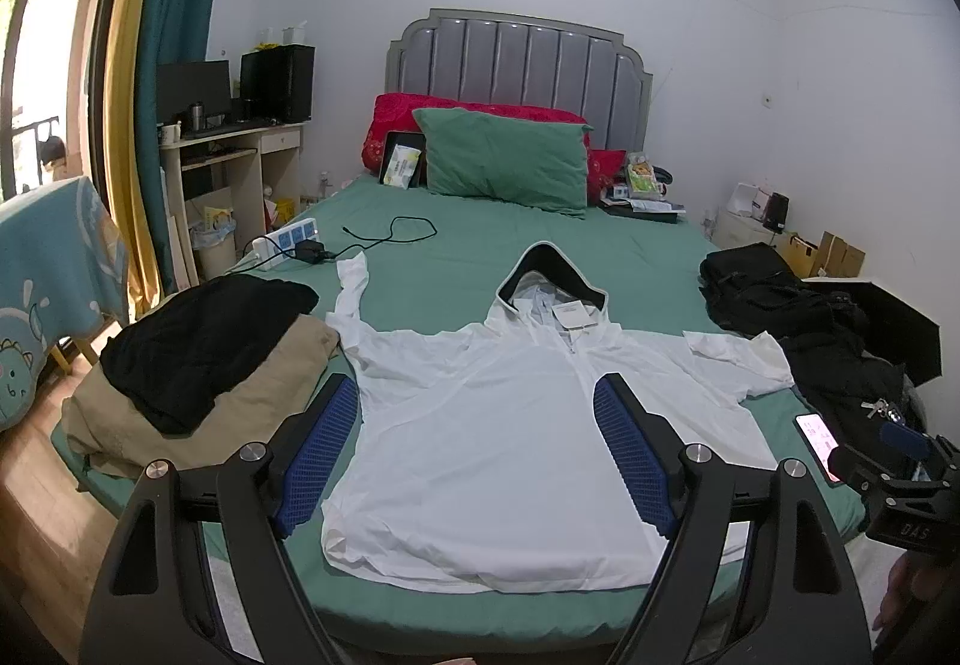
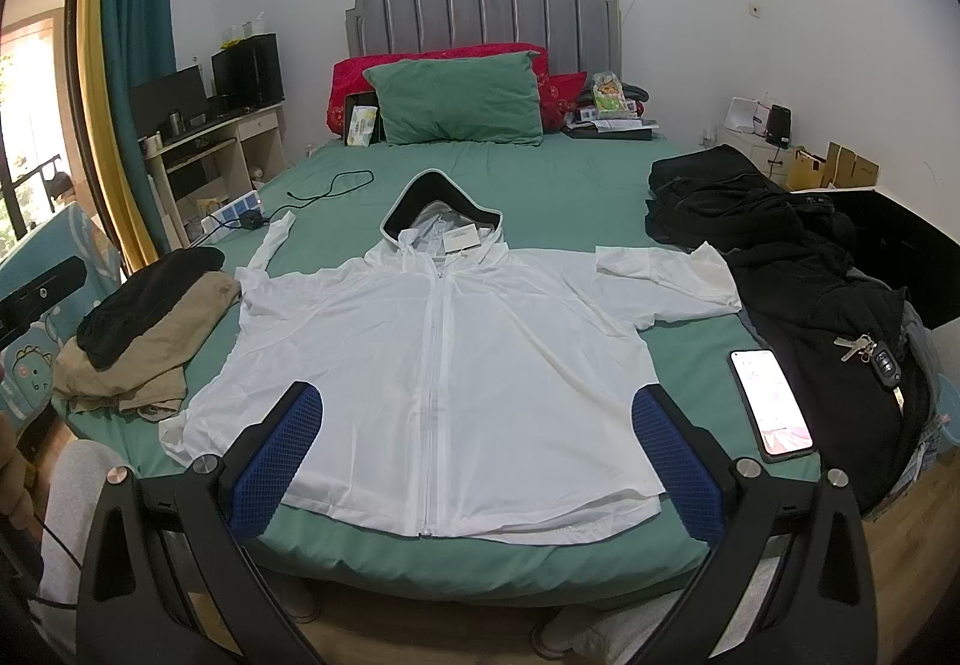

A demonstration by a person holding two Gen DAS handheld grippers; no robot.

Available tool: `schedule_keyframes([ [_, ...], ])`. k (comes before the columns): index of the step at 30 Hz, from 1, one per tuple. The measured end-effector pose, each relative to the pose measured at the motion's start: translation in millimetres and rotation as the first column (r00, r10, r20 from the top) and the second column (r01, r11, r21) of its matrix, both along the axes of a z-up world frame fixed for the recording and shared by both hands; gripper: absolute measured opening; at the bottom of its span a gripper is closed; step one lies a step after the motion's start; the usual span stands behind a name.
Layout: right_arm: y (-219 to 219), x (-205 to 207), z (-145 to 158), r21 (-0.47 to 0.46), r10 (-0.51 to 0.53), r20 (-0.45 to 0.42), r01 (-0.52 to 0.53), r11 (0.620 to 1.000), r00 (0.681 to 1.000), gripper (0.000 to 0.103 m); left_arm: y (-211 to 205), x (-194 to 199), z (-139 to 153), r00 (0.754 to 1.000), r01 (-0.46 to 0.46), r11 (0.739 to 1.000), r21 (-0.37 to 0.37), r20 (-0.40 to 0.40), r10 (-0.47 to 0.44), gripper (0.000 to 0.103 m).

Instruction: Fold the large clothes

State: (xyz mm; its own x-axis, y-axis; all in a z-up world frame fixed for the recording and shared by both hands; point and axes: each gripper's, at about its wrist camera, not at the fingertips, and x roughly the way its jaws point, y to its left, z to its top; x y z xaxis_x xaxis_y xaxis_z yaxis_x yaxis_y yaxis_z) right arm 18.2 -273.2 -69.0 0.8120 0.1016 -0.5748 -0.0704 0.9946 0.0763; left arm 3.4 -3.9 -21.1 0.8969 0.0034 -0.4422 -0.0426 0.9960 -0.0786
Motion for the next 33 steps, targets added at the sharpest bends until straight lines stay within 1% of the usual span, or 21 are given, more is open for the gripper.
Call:
schedule_keyframes([
  [33,-1.0,-0.3,0.0,0.0,-0.001,0.0,0.001,1.0,1.0,0.102,1.3,0.2,0.3,1.0,0.002,1.0,-0.002,0.001,-0.002,0.084],
])
